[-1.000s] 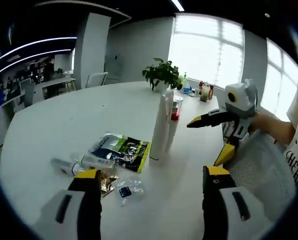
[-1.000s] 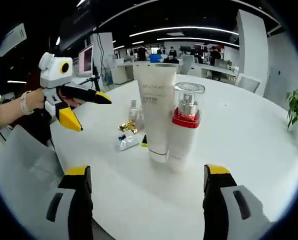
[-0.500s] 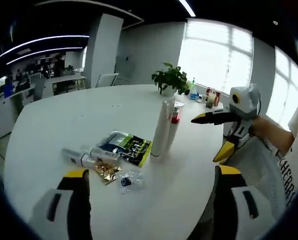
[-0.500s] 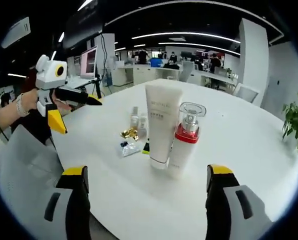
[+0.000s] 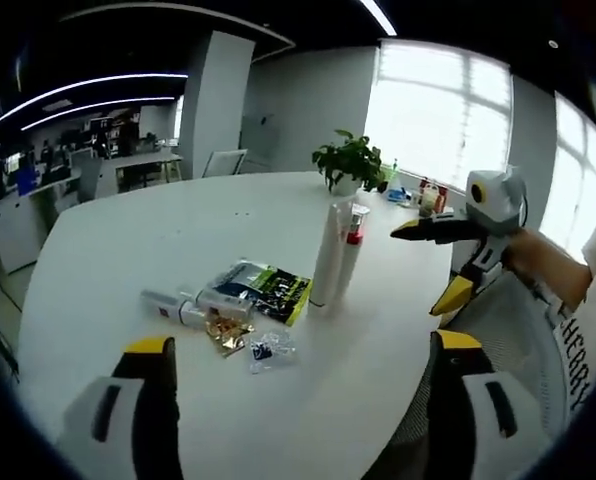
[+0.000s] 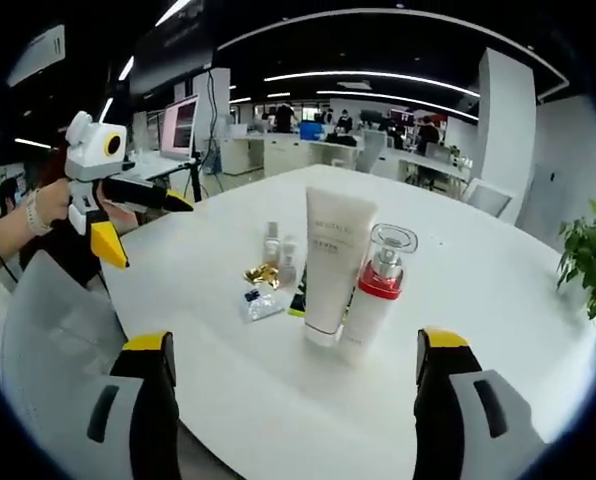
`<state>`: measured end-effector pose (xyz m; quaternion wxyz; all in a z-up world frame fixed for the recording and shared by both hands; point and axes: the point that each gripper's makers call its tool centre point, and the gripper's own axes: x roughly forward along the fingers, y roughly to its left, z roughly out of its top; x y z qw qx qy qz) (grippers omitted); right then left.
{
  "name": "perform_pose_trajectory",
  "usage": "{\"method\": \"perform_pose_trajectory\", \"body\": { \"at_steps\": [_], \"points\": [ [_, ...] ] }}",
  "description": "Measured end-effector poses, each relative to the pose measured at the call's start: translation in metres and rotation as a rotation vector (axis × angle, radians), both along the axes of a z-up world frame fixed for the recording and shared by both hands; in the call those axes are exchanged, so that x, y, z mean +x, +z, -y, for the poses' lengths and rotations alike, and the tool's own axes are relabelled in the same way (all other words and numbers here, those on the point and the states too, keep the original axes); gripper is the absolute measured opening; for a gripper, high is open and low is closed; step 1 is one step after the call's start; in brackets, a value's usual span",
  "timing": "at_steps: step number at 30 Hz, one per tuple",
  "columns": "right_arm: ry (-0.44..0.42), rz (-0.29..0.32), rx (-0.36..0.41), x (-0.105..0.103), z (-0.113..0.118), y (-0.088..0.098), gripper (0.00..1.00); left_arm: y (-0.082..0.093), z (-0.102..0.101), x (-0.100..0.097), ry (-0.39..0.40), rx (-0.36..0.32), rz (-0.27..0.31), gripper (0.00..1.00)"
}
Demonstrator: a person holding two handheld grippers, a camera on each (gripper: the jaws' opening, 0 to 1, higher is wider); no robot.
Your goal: Arrange the skincare products in the storage area until every visible bottle or jar stands upright without overlapping.
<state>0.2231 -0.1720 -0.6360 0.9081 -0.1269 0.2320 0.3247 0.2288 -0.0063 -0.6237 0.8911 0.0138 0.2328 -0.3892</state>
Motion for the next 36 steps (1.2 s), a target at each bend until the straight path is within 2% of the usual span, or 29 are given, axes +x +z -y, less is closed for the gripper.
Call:
{"method": "perform_pose_trajectory", "body": {
  "at_steps": [13,21,30,36],
  "points": [
    [-0.024,-0.008,-0.008,-0.009,-0.009,0.003,1.0,0.004,-0.021,-0.018,0.022,0.007,0.009,0.99],
    [-0.031,-0.013,-0.01,-0.018,-0.012,0.002,1.0,0.002,-0.026,-0.02,0.02,0.021,0.012,0.99],
    [-0.009,-0.015,-0.009,-0.019,-0.002,0.002,1.0,0.0,-0.016,-0.02,0.06,0.014,0.024,0.99],
    [0.02,-0.015,-0.002,-0.014,0.005,0.001,1.0,-0.003,-0.014,-0.016,0.096,0.036,0.02,0.99]
  ]
}}
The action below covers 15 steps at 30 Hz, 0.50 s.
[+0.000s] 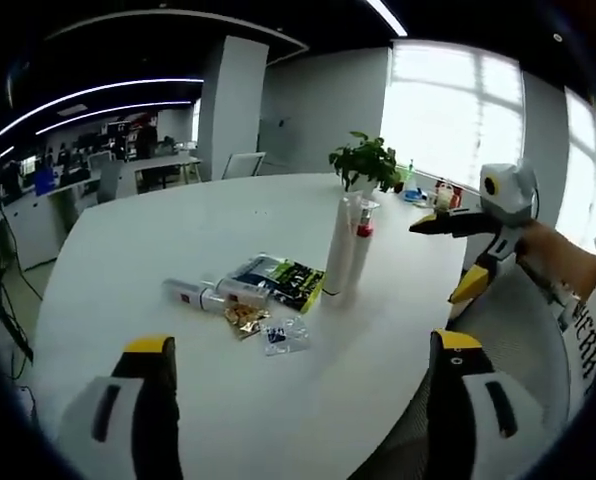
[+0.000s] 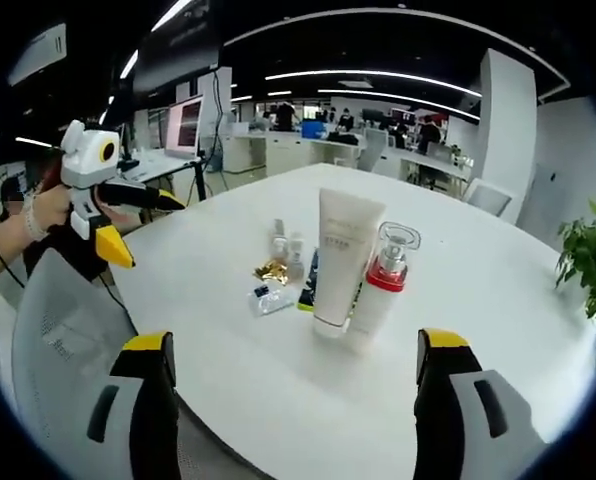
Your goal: Arrange the skincare products in the storage area until every visible bottle or jar stands upright without overlapping.
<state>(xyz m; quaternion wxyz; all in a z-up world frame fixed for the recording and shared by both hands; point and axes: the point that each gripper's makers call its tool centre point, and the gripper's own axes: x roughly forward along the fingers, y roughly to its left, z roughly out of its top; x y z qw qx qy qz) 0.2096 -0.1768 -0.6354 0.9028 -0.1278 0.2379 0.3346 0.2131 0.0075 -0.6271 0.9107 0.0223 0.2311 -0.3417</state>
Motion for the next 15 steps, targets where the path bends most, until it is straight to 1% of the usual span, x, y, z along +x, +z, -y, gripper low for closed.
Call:
{"method": "perform_pose_trajectory", "body": {
  "at_steps": [2,5,8,10,13,15],
  "points": [
    [0.015,-0.002,-0.006,0.002,0.002,-0.003,1.0,0.001,0.001,0.002,0.004,0.012,0.013,0.99],
    [0.035,-0.004,-0.003,0.005,0.003,-0.005,1.0,-0.001,0.001,0.008,0.01,0.049,0.024,0.99],
    [0.05,0.001,0.0,0.007,0.005,-0.005,1.0,-0.001,0.0,0.014,0.018,0.061,0.033,0.99],
    [0.055,0.003,0.006,0.01,0.007,-0.004,1.0,0.001,0.004,0.016,0.008,0.079,0.039,0.98],
    [0.059,0.004,0.018,0.012,0.008,-0.002,1.0,0.004,0.004,0.022,-0.001,0.129,0.052,0.99],
    [0.065,0.001,0.023,0.013,0.009,-0.001,1.0,0.005,0.006,0.025,-0.006,0.14,0.053,0.99]
  ]
}}
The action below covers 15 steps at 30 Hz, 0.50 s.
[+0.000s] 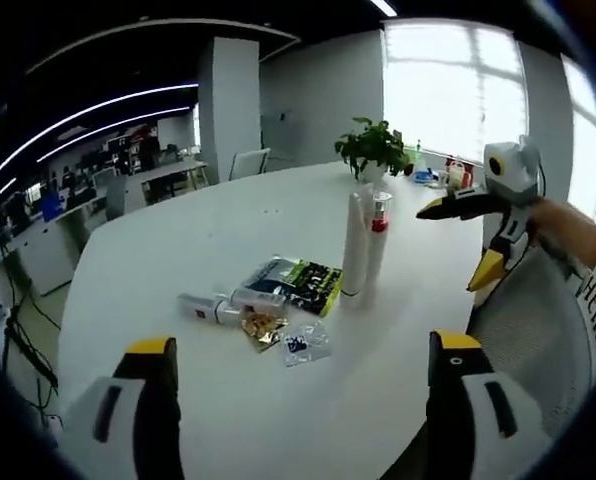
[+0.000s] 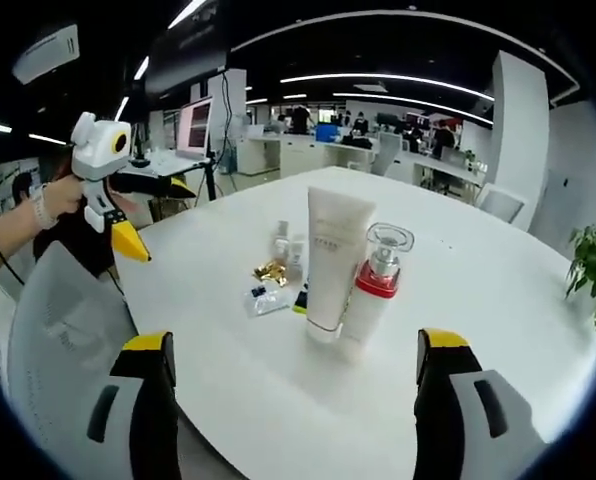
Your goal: Arrange the skincare products in the storage area until every visible bottle or jar stands upright without overlapping.
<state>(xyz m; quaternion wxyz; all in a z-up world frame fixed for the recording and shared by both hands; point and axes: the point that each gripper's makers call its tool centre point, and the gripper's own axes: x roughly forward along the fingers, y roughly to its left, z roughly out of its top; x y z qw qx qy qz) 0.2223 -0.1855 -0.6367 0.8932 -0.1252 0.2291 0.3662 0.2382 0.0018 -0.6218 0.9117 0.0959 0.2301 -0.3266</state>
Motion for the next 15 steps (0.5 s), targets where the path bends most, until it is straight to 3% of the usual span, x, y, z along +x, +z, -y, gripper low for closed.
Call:
{"method": "perform_pose_trajectory", "body": {
  "at_steps": [4,6,9,13,15],
  "points": [
    [0.005,0.01,0.011,0.002,0.001,0.004,1.0,0.002,0.004,0.014,-0.045,0.064,0.032,0.98],
    [0.001,0.013,0.015,0.003,0.002,0.005,1.0,-0.002,0.005,0.015,-0.067,0.109,0.016,0.96],
    [-0.005,0.019,0.018,0.003,0.003,0.005,1.0,-0.003,0.007,0.019,-0.102,0.126,0.033,0.93],
    [-0.006,0.013,0.019,0.005,0.004,0.002,1.0,-0.009,0.009,0.029,-0.183,0.214,0.063,0.89],
    [-0.009,0.015,0.017,0.006,0.005,-0.002,1.0,-0.017,0.009,0.034,-0.218,0.263,0.052,0.88]
  ]
}}
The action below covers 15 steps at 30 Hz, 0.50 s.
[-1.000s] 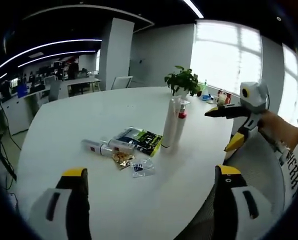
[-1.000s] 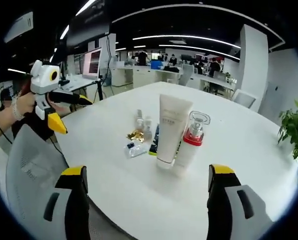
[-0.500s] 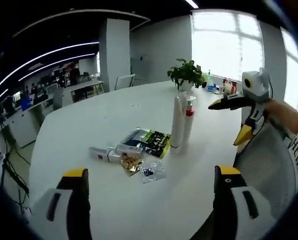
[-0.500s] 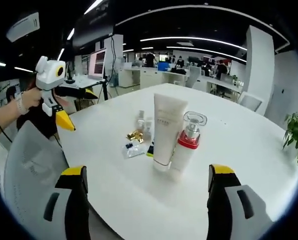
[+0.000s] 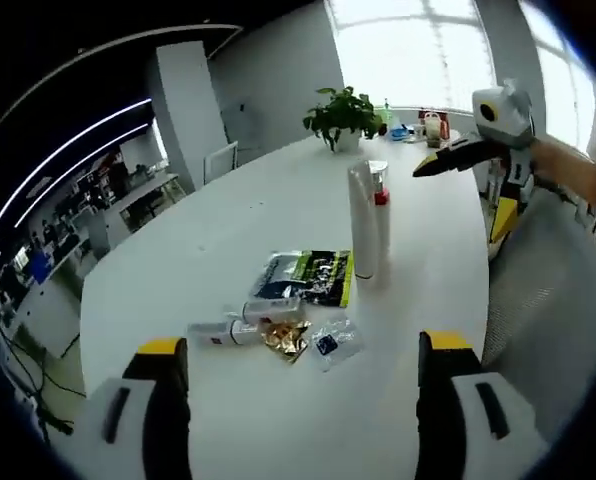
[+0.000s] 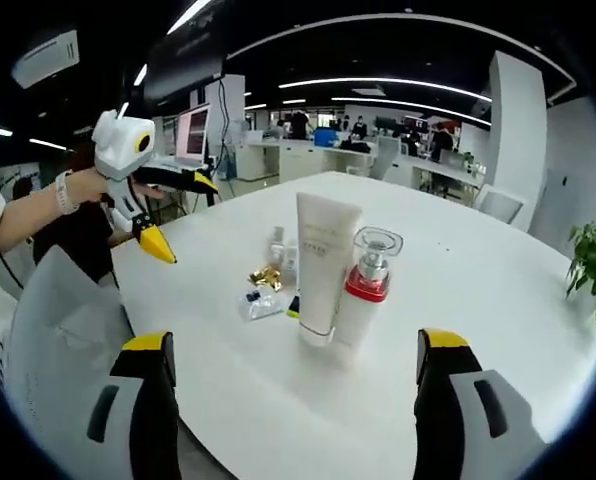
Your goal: Arrange the skincare products in the storage area until every visible bottle or jar stands upright without overlapping.
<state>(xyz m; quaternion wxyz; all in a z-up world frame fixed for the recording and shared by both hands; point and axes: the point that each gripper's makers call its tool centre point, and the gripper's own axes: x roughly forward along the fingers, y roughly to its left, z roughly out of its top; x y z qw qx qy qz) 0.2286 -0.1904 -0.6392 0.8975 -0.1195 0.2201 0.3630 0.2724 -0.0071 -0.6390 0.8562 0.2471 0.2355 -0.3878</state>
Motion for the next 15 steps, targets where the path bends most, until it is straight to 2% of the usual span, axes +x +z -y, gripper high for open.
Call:
{"method": "perform_pose_trajectory", "body": {
  "at_steps": [2,6,9,11,13,14,15],
  "points": [
    [-0.009,-0.003,0.0,0.003,0.0,-0.003,1.0,-0.006,-0.001,0.006,-0.041,0.051,0.006,0.85],
    [-0.016,-0.02,0.002,0.004,-0.002,-0.006,1.0,-0.012,0.0,0.017,-0.105,0.094,0.003,0.8],
    [-0.017,-0.023,0.001,0.004,-0.004,-0.006,1.0,-0.024,0.0,0.022,-0.172,0.141,-0.032,0.75],
    [-0.024,-0.027,0.004,0.007,-0.004,-0.007,1.0,-0.024,-0.003,0.014,-0.187,0.163,-0.051,0.7],
    [-0.031,-0.033,0.003,0.009,-0.003,-0.008,1.0,-0.025,-0.008,0.021,-0.198,0.153,-0.058,0.66],
    [-0.031,-0.036,0.001,0.009,-0.003,-0.009,1.0,-0.035,-0.01,0.029,-0.232,0.134,-0.092,0.63],
    [-0.033,-0.039,0.001,0.009,-0.003,-0.009,1.0,-0.042,-0.021,0.048,-0.238,0.151,-0.082,0.61]
  ]
}}
